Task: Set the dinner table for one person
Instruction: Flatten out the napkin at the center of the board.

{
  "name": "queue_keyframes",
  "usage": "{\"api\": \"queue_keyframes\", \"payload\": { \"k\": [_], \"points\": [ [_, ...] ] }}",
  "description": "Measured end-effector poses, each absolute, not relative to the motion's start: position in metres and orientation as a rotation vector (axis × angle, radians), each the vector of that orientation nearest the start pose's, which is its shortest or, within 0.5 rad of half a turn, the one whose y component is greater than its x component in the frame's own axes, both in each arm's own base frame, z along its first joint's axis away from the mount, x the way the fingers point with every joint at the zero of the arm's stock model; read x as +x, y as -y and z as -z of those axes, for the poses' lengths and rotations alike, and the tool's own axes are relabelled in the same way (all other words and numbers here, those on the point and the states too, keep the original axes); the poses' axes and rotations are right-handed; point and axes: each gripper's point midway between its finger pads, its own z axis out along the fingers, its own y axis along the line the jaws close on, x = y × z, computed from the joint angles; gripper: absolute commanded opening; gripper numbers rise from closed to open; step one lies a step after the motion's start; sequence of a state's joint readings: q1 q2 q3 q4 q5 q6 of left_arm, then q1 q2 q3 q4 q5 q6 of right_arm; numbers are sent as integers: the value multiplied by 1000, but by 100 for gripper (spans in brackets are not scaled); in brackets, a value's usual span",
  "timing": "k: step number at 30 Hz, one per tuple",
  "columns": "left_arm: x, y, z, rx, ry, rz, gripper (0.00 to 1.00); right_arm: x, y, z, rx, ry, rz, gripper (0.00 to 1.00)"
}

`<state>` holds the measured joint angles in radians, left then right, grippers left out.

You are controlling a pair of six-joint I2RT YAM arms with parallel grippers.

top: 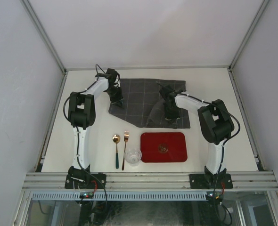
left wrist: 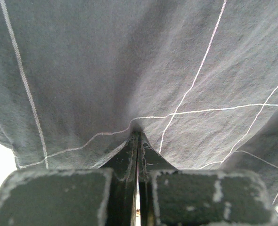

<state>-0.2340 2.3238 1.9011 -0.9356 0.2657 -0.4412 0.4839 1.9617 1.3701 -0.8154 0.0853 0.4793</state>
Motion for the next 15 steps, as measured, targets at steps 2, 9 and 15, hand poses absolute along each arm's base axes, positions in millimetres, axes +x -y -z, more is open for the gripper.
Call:
{"api": "queue_keyframes", "payload": {
  "k": [2,9,15],
  "points": [
    [435,169,-19,-267,-2980,483,0,318,-172,-17,4,-2958,0,0],
    [435,169,-19,-267,-2980,483,0,318,-171,-16,7,-2963,6,0],
    [433,171,-19,-265,-2983,506,0,316,-162,-19,16,-2957,69,0]
  ]
}}
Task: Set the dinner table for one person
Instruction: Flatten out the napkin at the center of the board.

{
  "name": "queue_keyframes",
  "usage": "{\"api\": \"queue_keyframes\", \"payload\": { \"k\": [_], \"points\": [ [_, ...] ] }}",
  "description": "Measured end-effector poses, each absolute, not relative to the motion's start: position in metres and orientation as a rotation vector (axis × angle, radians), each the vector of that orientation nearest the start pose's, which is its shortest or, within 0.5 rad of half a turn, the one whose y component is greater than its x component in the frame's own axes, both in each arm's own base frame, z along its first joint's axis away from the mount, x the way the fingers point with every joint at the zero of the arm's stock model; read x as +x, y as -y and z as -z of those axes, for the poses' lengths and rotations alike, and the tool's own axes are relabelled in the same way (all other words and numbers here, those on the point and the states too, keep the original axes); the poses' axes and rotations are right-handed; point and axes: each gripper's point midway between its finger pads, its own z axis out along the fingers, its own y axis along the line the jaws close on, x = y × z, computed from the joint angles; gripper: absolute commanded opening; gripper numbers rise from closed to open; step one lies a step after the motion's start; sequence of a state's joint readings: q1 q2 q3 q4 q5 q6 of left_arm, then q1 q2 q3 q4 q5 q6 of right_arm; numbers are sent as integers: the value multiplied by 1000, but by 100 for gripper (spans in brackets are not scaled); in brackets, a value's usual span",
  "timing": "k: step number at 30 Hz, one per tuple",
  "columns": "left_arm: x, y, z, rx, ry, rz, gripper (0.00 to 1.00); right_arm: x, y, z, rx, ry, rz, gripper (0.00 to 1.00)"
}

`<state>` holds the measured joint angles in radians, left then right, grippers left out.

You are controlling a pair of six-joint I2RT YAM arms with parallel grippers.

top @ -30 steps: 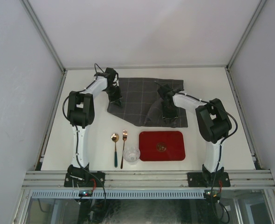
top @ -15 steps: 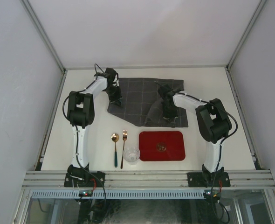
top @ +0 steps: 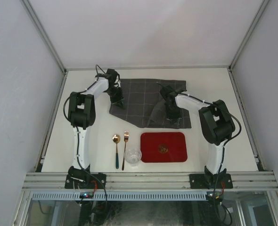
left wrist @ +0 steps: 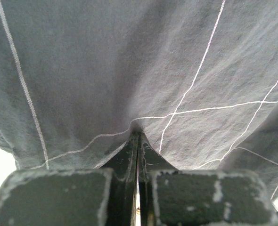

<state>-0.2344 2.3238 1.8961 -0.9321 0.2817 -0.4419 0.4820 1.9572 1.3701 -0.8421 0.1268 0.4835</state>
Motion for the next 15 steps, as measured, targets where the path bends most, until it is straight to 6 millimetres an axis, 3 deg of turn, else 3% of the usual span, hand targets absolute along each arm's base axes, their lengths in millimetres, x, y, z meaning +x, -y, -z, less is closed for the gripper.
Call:
{"api": "queue_keyframes", "payload": {
  "k": [10,15],
  "points": [
    [432,173,-19,-264,-2986,528,0,320,-138,-61,70,-2856,160,0],
    [432,174,-19,-263,-2986,533,0,319,-122,-72,111,-2834,208,0]
  ]
}}
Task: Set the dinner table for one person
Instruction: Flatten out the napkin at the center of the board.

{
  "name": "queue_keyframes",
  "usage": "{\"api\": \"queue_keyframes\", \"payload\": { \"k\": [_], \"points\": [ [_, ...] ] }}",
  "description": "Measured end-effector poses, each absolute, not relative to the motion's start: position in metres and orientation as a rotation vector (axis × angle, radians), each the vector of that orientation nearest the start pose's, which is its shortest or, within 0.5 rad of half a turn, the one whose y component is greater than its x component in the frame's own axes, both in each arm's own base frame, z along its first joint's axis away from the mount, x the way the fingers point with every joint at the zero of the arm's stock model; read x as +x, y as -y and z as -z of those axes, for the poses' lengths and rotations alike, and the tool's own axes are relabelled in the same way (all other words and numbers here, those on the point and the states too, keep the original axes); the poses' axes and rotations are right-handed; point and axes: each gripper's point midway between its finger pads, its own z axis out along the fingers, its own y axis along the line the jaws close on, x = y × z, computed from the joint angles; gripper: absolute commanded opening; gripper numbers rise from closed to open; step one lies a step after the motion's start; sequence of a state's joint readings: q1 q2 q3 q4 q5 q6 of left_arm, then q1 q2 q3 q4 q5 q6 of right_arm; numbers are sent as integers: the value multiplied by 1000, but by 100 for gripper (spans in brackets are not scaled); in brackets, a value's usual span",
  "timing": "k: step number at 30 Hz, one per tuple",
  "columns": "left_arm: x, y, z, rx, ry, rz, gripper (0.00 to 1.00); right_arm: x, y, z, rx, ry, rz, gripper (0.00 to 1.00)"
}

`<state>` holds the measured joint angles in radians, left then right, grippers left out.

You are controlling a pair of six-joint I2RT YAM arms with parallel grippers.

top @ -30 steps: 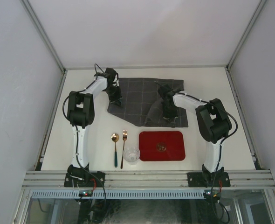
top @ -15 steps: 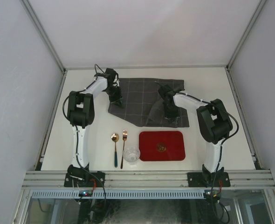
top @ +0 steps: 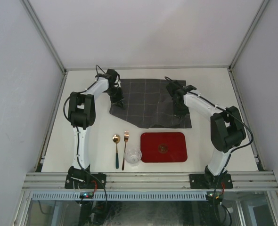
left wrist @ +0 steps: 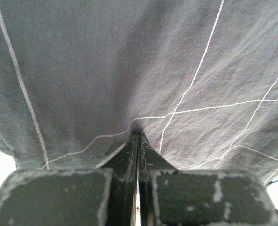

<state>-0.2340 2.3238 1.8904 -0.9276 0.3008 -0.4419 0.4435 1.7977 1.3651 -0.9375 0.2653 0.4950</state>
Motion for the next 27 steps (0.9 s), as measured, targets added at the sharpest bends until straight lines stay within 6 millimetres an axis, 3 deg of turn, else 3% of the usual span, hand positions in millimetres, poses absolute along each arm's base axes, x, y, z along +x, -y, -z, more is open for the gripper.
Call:
{"api": "queue_keyframes", "payload": {
  "k": [11,27],
  "points": [
    [432,174,-19,-263,-2986,534,0,302,-82,-63,205,-2861,370,0],
    [429,177,-18,-262,-2994,567,0,289,-68,-53,272,-2866,466,0]
  ]
}}
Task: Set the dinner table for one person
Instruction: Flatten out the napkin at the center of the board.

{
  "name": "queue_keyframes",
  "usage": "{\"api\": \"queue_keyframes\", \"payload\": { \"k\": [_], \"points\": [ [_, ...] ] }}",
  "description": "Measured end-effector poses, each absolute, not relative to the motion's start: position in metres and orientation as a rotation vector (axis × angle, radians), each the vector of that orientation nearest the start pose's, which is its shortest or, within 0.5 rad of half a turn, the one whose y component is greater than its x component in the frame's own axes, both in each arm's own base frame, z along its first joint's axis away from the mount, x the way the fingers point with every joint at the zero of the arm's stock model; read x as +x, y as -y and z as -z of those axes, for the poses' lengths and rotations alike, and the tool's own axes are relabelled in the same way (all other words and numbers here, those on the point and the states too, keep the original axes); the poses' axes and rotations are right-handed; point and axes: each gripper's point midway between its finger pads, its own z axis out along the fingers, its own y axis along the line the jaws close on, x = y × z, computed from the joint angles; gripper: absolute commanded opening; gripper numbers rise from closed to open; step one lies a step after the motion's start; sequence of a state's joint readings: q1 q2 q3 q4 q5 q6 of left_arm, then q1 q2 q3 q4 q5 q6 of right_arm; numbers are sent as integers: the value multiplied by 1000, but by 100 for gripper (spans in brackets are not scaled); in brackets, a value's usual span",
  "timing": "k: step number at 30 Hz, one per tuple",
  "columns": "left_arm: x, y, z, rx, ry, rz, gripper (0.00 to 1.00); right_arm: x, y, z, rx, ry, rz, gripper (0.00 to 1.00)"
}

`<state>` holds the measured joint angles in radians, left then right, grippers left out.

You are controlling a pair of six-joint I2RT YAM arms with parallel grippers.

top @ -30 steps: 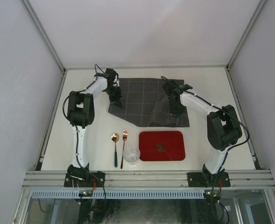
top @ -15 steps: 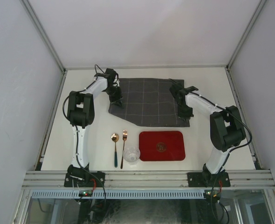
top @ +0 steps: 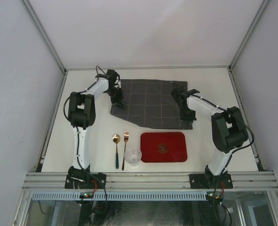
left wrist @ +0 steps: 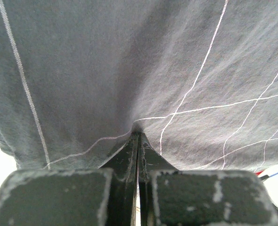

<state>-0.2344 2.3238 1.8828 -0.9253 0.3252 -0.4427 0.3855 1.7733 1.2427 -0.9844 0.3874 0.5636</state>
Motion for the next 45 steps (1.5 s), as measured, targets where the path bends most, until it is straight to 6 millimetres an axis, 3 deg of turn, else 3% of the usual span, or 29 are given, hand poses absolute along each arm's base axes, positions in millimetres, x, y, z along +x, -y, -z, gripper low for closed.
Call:
{"api": "queue_keyframes", "payload": {
  "k": [5,9,13,22,28,34,41,45],
  "points": [
    [428,178,-18,-262,-2996,573,0,290,-63,-53,310,-2854,493,0],
    [428,178,-18,-261,-2996,574,0,289,-58,-50,334,-2855,523,32],
    [428,178,-19,-261,-2996,574,0,282,-50,-49,336,-2870,585,47],
    [428,178,-19,-261,-2996,573,0,289,-52,-54,346,-2854,549,48],
    [428,178,-19,-260,-2995,572,0,341,-69,-66,332,-2795,450,48],
    [428,178,-19,-260,-2995,571,0,389,-83,-50,304,-2788,401,47],
    [428,178,-19,-260,-2995,571,0,409,-73,-23,321,-2833,408,45],
    [428,178,-19,-260,-2995,571,0,417,-66,-24,337,-2828,396,42]
  ]
}}
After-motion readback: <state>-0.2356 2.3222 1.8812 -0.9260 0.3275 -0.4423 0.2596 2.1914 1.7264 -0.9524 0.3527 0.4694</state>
